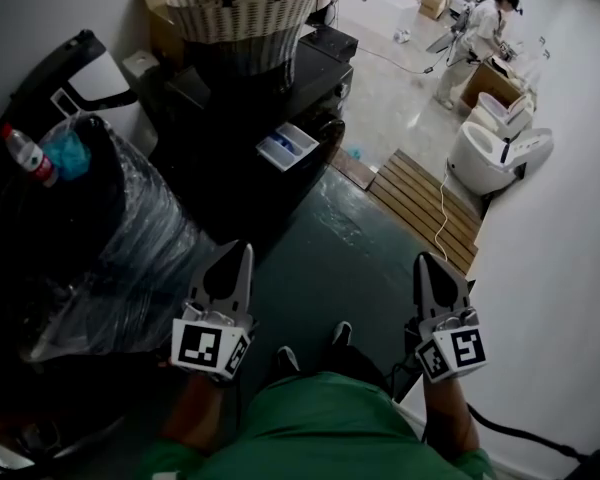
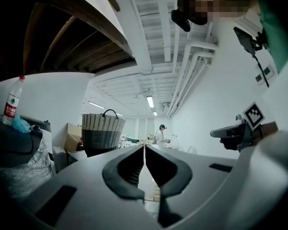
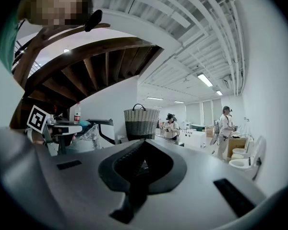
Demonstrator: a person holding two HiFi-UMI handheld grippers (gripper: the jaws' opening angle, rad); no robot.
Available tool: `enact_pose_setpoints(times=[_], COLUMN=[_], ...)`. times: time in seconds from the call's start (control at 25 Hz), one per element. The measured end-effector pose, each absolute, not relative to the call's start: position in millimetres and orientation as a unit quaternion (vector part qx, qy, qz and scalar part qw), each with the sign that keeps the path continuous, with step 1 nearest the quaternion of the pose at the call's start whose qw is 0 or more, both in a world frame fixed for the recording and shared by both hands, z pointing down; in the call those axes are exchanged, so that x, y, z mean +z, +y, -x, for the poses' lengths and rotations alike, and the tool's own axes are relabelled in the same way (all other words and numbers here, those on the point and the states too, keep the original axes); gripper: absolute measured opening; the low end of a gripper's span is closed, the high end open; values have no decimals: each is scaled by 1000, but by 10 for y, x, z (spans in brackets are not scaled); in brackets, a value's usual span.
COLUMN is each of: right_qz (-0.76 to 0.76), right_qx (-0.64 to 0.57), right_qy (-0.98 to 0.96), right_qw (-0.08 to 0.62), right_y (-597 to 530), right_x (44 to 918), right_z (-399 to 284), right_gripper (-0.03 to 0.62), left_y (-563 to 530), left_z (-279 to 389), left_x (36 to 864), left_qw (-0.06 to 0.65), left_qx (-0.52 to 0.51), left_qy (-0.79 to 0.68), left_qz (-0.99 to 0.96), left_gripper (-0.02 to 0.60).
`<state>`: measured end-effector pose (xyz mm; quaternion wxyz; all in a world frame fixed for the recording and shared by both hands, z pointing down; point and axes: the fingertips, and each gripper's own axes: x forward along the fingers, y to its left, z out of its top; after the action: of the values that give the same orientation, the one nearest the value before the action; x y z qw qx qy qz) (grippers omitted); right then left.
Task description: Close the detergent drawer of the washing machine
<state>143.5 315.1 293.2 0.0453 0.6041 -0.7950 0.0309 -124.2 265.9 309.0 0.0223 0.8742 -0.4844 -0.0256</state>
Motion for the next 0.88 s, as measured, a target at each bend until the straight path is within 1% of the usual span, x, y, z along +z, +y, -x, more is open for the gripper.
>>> enact_pose_setpoints(times=[0.12, 0.36, 0.88], right_qz=[-605, -574, -519], right_qx=[40, 48, 72], right_qy=[-793, -816, -851], right_qw=[54, 44, 37], right_y=[2992, 2548, 1494], right_x=[2996, 3114, 3168], right_z=[-1407, -1436, -1961], right_gripper=[15, 15, 15], left_y=[2531, 2258, 1611], left_z=[1259, 1182, 625], left_x=[3157, 3239, 3148], left_qw=[25, 33, 36], left_qx=[-19, 2, 28], left_qy=[-489, -511, -559], left_qz=[-872, -859, -828], left_gripper=[26, 26, 26])
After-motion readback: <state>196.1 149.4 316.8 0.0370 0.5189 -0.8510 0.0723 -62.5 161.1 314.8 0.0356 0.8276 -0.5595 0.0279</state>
